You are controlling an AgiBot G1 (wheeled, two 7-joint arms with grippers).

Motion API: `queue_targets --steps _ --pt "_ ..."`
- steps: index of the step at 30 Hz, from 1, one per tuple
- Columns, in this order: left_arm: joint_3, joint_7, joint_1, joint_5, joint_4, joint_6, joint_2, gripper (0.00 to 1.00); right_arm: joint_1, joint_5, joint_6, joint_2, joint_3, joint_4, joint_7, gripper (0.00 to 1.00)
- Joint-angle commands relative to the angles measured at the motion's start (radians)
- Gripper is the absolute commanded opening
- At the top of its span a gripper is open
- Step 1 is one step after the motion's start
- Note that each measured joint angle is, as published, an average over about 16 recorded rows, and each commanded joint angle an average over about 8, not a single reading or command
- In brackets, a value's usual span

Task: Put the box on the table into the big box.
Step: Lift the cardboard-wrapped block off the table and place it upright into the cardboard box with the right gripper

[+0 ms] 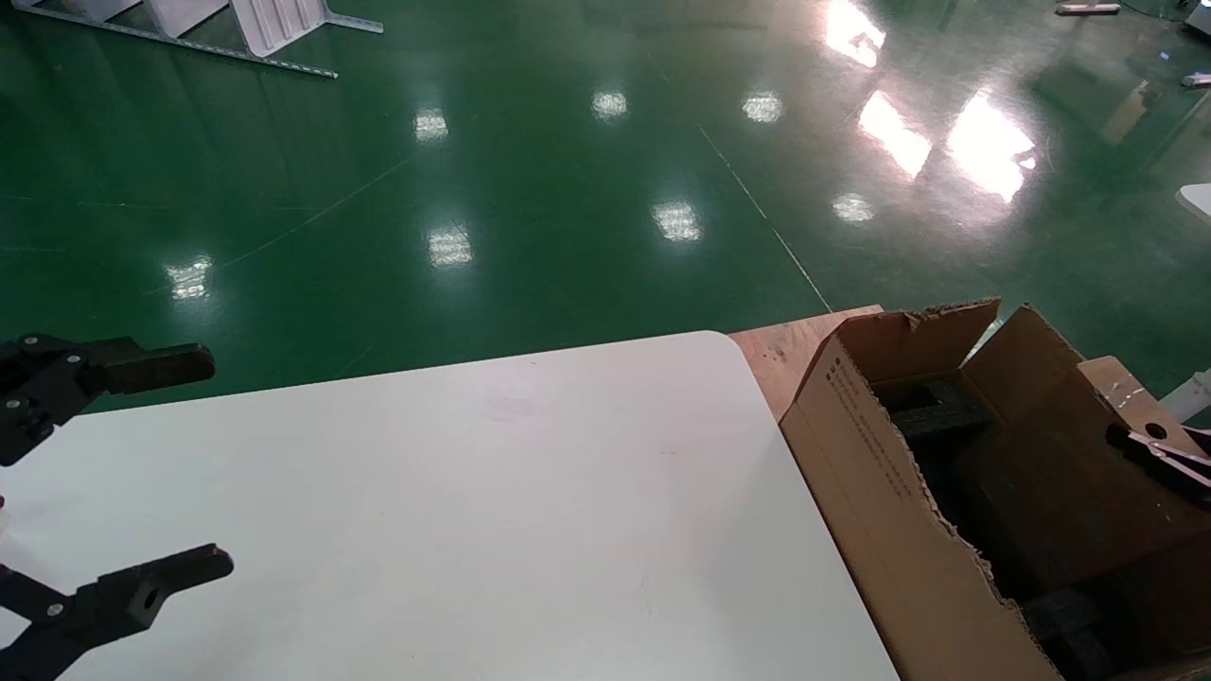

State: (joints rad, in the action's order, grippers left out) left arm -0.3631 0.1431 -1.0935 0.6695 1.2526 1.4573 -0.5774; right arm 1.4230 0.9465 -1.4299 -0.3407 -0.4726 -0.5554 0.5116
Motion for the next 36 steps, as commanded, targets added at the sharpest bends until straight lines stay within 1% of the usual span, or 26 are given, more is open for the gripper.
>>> queue_targets --steps 1,14,23,24,25,31,32,33,36 --pt "0.000 0.000 0.000 0.000 0.000 0.000 0.000 1.00 0.007 0.001 0.010 -0.006 -0.004 -0.001 -0.002 0.00" --pt "0.000 0.000 0.000 0.000 0.000 0.000 0.000 1.00 0.001 0.013 0.035 -0.010 -0.019 -0.020 -0.001 0.00" --pt "0.000 0.000 0.000 0.000 0.000 0.000 0.000 1.00 -0.005 0.017 0.038 -0.012 -0.019 -0.023 -0.006 0.00" --pt "0.000 0.000 0.000 0.000 0.000 0.000 0.000 1.00 -0.006 0.018 0.039 -0.012 -0.019 -0.024 -0.007 0.02" --pt "0.000 0.000 0.000 0.000 0.000 0.000 0.000 1.00 -0.006 0.019 0.040 -0.013 -0.020 -0.024 -0.009 0.08" --pt "0.000 0.000 0.000 0.000 0.000 0.000 0.000 1.00 -0.005 0.024 0.047 -0.015 -0.026 -0.022 -0.019 0.83" --pt "0.000 0.000 0.000 0.000 0.000 0.000 0.000 1.00 -0.005 0.025 0.048 -0.015 -0.027 -0.021 -0.020 0.93" --pt "0.000 0.000 0.000 0.000 0.000 0.000 0.000 1.00 -0.004 0.025 0.049 -0.015 -0.027 -0.020 -0.020 1.00" --pt "0.000 0.000 0.000 0.000 0.000 0.000 0.000 1.00 -0.004 0.025 0.050 -0.015 -0.028 -0.019 -0.022 1.00"
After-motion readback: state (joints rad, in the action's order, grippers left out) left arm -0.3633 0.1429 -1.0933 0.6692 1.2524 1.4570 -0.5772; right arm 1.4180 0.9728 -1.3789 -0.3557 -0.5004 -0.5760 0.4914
